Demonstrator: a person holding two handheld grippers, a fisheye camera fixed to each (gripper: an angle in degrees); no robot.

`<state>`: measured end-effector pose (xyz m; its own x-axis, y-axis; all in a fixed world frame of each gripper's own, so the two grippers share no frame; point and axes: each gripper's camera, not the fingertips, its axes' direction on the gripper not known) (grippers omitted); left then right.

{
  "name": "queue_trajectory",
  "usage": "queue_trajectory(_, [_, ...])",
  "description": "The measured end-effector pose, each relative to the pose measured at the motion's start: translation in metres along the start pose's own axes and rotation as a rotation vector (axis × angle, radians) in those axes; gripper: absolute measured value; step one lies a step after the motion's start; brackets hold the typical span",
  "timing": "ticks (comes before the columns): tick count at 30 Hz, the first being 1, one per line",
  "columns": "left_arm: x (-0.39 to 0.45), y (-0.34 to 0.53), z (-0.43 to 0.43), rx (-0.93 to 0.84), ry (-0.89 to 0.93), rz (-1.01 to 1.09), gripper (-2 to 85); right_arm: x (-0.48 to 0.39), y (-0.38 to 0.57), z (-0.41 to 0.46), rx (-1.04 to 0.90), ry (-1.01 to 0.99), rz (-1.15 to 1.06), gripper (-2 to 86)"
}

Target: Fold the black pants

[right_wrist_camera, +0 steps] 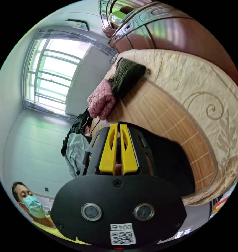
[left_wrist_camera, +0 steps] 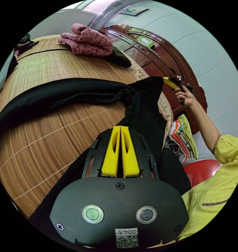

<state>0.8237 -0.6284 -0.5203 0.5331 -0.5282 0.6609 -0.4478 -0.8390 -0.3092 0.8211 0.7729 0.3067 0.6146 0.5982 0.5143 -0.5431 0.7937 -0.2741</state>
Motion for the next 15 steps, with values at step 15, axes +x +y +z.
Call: queue_trajectory(15, [-0.065, -0.017, -0.002, -0.041, 0.072, -0.036, 0.0, 0.035, -0.013, 0.046, 0.071, 0.273, -0.001, 6.1])
